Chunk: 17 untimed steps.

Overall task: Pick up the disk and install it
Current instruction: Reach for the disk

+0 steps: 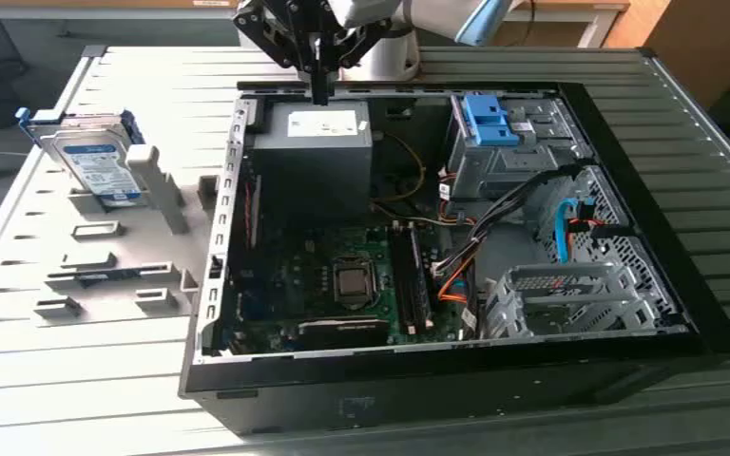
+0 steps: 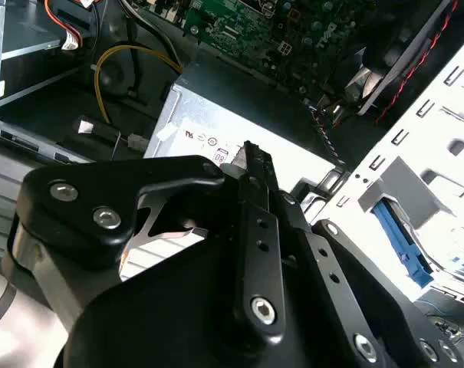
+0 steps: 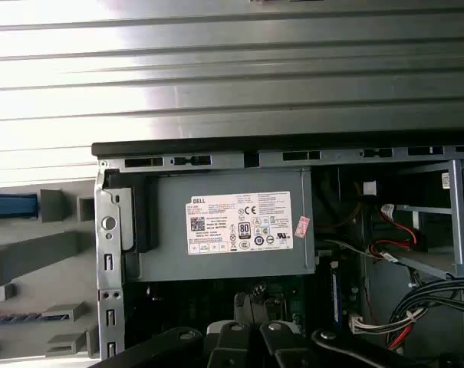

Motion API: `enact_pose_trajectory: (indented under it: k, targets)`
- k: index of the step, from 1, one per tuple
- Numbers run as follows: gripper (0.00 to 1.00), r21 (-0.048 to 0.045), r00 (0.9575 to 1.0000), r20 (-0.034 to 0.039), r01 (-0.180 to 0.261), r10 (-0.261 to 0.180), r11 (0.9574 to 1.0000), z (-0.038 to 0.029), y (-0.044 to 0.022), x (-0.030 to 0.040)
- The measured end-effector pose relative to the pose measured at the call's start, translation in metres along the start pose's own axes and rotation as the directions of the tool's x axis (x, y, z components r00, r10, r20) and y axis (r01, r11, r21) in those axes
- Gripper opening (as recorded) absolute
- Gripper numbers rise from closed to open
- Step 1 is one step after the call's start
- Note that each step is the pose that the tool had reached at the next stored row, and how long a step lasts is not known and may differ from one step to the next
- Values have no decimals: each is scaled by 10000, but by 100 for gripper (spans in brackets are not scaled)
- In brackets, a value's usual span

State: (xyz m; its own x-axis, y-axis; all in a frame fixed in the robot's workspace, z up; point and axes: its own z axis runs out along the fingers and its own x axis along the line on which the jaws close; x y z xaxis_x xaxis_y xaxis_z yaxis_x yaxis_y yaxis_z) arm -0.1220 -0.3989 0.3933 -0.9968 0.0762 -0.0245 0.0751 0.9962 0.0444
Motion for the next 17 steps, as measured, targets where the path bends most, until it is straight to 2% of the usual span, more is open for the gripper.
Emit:
enact_pose_trajectory:
  k: [17]
  targets:
    - [11,1,10000,0,0,0,10000,0,-3,36]
